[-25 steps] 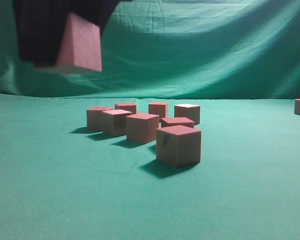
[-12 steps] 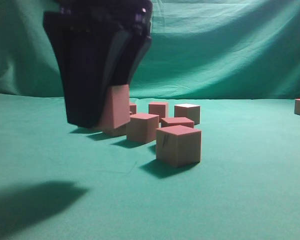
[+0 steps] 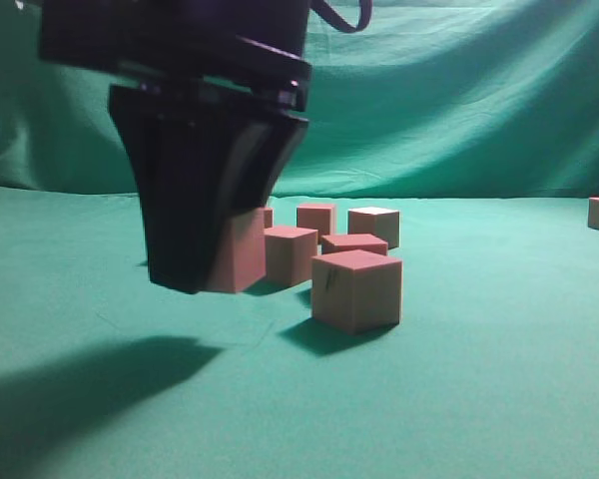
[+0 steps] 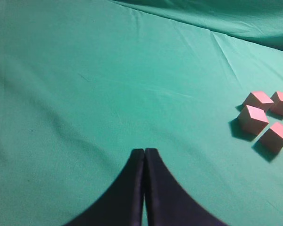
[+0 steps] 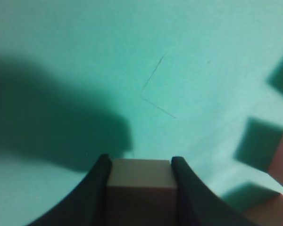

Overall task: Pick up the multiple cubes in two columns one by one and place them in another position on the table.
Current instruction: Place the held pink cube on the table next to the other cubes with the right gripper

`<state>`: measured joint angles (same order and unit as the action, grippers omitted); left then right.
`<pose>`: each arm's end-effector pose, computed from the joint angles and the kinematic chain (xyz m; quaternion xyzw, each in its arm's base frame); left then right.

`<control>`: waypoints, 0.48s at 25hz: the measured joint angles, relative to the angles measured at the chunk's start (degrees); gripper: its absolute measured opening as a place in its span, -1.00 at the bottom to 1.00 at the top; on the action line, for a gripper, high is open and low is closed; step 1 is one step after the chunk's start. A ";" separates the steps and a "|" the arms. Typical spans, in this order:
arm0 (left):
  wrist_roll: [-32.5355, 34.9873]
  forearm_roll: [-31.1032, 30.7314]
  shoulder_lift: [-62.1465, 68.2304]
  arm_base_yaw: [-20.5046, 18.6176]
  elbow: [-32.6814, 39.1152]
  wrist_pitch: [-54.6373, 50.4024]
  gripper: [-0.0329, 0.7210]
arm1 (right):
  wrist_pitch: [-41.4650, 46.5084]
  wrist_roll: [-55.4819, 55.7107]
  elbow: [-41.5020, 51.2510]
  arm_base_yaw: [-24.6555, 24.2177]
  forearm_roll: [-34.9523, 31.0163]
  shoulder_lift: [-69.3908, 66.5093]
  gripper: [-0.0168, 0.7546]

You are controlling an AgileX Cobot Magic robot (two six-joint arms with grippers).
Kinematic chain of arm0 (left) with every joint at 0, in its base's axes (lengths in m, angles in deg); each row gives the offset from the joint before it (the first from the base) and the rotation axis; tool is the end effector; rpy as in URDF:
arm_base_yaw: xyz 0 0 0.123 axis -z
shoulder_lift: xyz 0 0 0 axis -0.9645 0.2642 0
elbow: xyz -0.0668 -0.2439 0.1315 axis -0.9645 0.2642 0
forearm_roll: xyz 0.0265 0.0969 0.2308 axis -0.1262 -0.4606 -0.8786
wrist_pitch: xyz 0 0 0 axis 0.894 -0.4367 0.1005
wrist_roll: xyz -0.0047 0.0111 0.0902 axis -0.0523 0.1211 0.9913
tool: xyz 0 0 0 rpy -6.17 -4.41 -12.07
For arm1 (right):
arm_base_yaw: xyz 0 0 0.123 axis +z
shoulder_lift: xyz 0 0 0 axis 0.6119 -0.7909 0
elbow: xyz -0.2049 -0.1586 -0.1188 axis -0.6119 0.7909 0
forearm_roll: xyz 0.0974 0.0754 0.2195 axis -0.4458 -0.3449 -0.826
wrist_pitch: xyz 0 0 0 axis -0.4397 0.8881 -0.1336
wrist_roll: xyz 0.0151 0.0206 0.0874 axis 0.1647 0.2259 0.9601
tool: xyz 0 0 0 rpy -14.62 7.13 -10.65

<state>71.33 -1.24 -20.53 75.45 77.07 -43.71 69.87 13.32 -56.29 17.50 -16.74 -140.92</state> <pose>0.0524 -0.0068 0.1767 -0.0778 0.7913 -0.1090 0.5965 0.2095 0.3082 0.1870 -0.6082 0.7883 0.0470 0.0804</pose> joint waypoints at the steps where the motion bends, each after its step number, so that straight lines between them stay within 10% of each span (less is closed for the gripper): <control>1: 0.00 0.00 0.00 0.00 0.00 0.00 -0.91 | 0.00 0.00 0.00 -0.12 0.00 -0.37 -0.28; 12: 0.00 0.00 0.00 0.00 0.00 0.00 -0.91 | -0.19 0.00 0.00 -0.91 -0.22 -3.83 -0.28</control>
<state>71.33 -1.24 -20.53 75.45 77.07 -43.71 69.68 13.32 -56.29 16.60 -16.95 -144.74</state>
